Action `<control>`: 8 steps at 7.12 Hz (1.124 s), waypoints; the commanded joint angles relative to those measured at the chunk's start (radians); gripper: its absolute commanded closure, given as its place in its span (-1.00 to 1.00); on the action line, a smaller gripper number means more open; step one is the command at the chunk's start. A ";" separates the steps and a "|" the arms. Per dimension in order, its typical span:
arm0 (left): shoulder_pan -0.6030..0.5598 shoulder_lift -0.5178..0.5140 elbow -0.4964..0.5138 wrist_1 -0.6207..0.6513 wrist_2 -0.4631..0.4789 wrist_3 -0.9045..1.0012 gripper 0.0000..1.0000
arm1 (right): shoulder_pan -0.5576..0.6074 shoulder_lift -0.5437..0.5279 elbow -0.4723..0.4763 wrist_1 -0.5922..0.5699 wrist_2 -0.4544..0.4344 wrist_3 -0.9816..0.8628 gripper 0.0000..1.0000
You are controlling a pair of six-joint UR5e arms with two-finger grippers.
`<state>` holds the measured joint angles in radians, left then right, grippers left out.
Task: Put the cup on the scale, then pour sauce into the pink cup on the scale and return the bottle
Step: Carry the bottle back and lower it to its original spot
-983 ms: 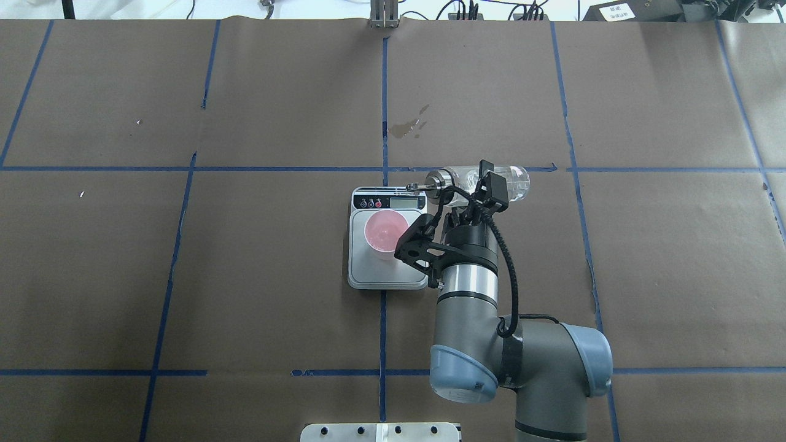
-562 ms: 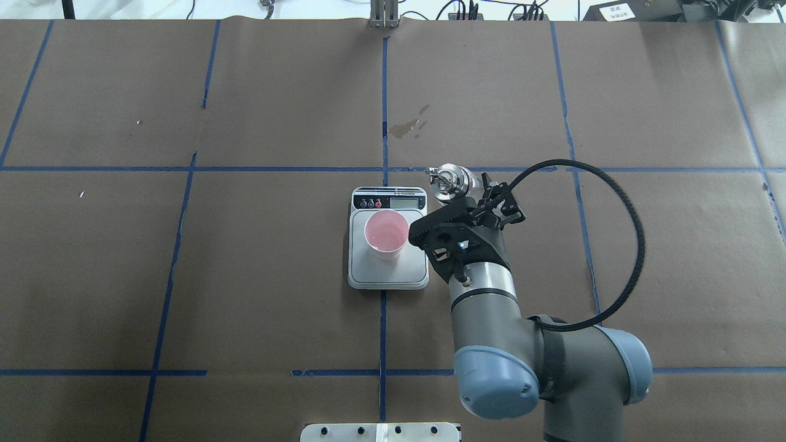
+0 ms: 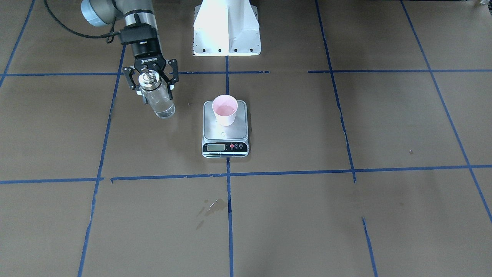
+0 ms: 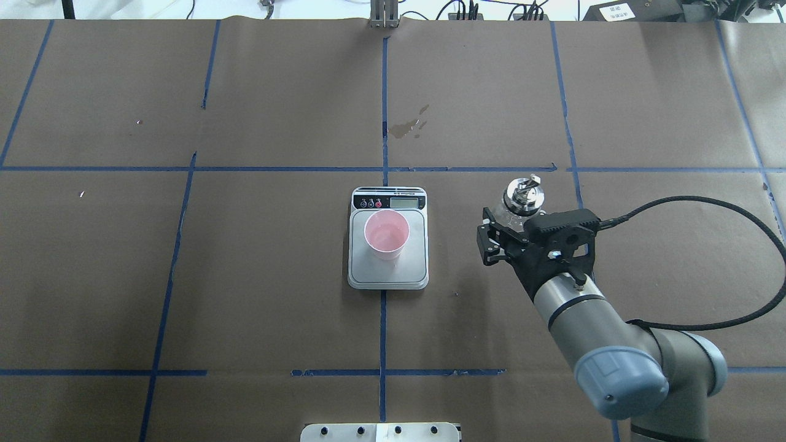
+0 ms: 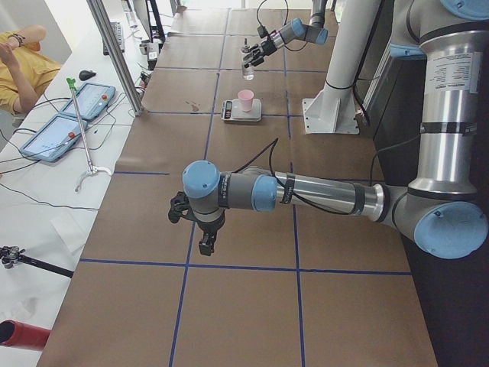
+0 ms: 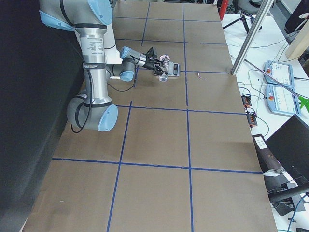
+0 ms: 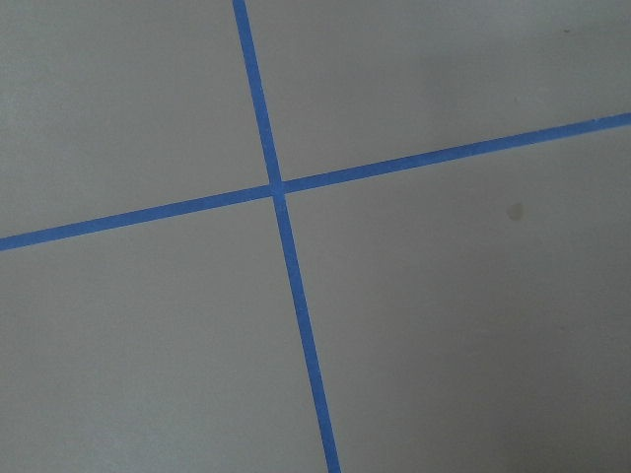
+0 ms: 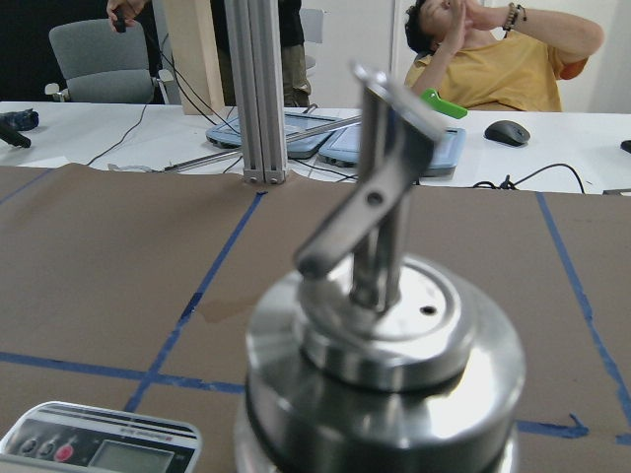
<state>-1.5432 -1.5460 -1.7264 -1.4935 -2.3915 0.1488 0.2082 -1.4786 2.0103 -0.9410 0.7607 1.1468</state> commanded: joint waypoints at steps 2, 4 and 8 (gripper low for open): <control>0.000 0.000 -0.001 -0.001 0.000 0.002 -1.00 | 0.010 -0.150 -0.050 0.102 0.002 0.093 1.00; 0.000 0.000 -0.002 -0.001 0.000 0.002 -1.00 | 0.020 -0.154 -0.106 0.103 -0.004 0.129 1.00; 0.000 0.000 -0.002 -0.001 0.000 0.002 -1.00 | 0.033 -0.178 -0.139 0.103 -0.031 0.131 0.78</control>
<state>-1.5432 -1.5462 -1.7287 -1.4941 -2.3915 0.1503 0.2386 -1.6499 1.8733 -0.8376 0.7365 1.2776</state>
